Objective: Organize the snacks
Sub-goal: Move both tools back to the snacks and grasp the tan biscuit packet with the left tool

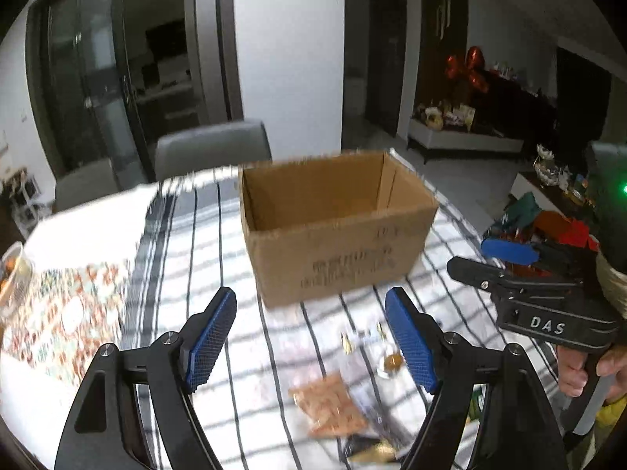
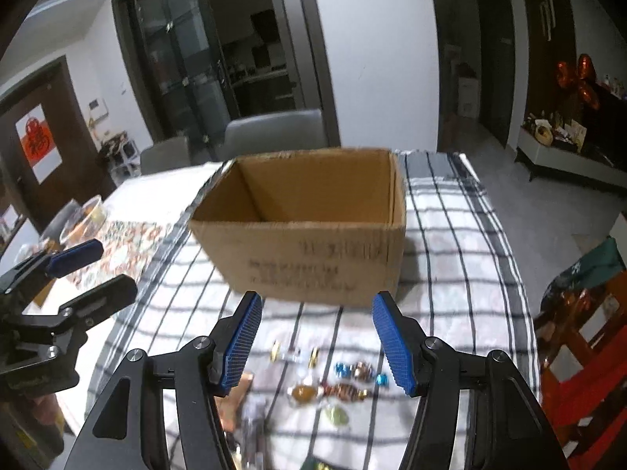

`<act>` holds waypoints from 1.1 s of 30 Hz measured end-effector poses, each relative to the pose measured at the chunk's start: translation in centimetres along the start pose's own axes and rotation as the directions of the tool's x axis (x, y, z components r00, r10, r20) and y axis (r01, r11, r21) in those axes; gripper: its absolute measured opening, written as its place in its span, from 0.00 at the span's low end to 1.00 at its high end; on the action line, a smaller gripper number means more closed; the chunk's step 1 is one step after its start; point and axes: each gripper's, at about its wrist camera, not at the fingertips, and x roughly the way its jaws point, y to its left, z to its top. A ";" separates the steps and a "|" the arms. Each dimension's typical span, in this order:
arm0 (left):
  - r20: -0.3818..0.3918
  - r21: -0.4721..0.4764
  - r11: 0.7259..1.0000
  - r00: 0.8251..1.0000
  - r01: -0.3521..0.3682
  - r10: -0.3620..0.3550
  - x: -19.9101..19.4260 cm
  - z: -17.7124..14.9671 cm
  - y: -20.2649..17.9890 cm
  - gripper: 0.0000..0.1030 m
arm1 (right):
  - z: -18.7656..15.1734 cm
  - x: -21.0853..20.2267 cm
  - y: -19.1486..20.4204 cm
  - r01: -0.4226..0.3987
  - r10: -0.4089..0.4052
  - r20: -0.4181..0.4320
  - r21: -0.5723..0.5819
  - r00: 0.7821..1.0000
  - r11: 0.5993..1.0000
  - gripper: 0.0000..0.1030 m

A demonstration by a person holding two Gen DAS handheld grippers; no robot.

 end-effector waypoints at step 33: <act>-0.525 -0.163 0.986 0.844 0.031 -0.113 10.5 -7.9 -0.4 0.62 | -6.9 9.4 -1.3 -0.019 0.007 -0.486 -0.019 0.874 1.000 0.52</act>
